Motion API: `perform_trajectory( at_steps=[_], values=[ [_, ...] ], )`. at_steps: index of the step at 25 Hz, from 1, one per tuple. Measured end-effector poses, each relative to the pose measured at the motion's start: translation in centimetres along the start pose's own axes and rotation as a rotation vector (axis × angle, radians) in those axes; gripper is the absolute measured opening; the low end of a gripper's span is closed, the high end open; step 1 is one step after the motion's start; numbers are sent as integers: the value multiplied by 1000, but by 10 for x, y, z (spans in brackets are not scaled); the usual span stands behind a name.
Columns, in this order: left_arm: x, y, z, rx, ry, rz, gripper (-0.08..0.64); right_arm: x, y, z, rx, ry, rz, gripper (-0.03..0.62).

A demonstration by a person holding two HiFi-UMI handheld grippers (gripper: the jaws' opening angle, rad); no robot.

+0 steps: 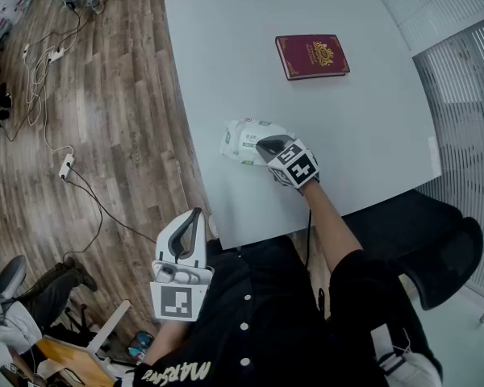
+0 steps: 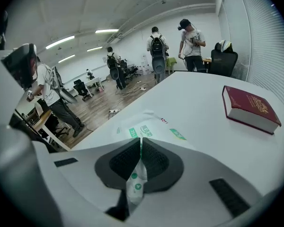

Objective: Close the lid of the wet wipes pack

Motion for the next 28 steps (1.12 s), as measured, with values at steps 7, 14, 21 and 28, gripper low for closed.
perform_trajectory(
  at_steps=[7, 14, 21, 28],
  values=[
    [-2, 2, -5, -22, -2, 0, 9, -3, 5, -2, -2, -52, -58, 35],
    [-3, 4, -6, -27, -8, 0, 9, -12, 7, -3, -15, -126, -106, 35],
    [-5, 1, -5, -23, -2, 1, 9, -14, 8, -5, -2, -136, -144, 35],
    [-10, -1, 2, 25, 7, 3, 9, -17, -25, 18, 186, -31, -193, 35]
  ],
)
Point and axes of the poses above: the fingertips, and each gripper's own axes: y forward along the fingers, x to its right, z out of its top, the point moved 5 cm from there along -y, backward along the fingers, and after that the axes turned 3 degrees about -x, right-handed, at the moved point
